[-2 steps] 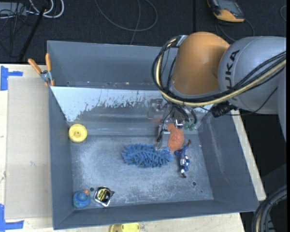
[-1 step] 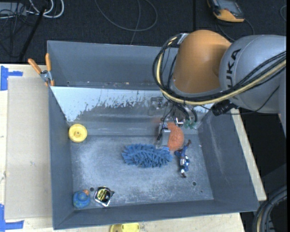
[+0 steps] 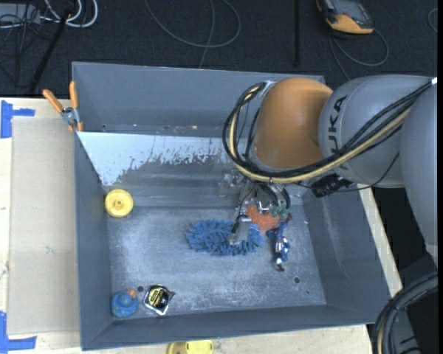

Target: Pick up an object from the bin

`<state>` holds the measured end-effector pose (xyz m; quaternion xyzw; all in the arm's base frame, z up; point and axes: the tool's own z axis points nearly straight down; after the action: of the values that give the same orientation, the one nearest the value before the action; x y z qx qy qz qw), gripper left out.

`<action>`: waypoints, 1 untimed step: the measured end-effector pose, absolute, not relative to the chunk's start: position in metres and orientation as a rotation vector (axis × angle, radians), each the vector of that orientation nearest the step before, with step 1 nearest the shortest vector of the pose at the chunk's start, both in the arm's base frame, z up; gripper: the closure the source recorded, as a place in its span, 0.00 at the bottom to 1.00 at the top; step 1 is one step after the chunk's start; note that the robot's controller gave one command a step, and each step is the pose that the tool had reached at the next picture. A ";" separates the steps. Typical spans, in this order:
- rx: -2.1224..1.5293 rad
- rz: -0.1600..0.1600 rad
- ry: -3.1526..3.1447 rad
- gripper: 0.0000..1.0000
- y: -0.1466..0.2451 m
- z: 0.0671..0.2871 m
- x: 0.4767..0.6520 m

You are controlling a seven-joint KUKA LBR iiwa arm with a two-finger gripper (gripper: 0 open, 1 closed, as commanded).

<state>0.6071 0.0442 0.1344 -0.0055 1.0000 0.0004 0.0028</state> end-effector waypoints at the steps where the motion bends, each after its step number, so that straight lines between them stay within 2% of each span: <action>1: 0.030 0.001 3.146 0.00 0.044 0.105 0.575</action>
Offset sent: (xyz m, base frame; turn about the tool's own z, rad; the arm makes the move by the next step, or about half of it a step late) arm -0.0192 0.0021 -0.0644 0.0590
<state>0.5752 0.0440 0.1048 0.0095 1.0000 0.0002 -0.0021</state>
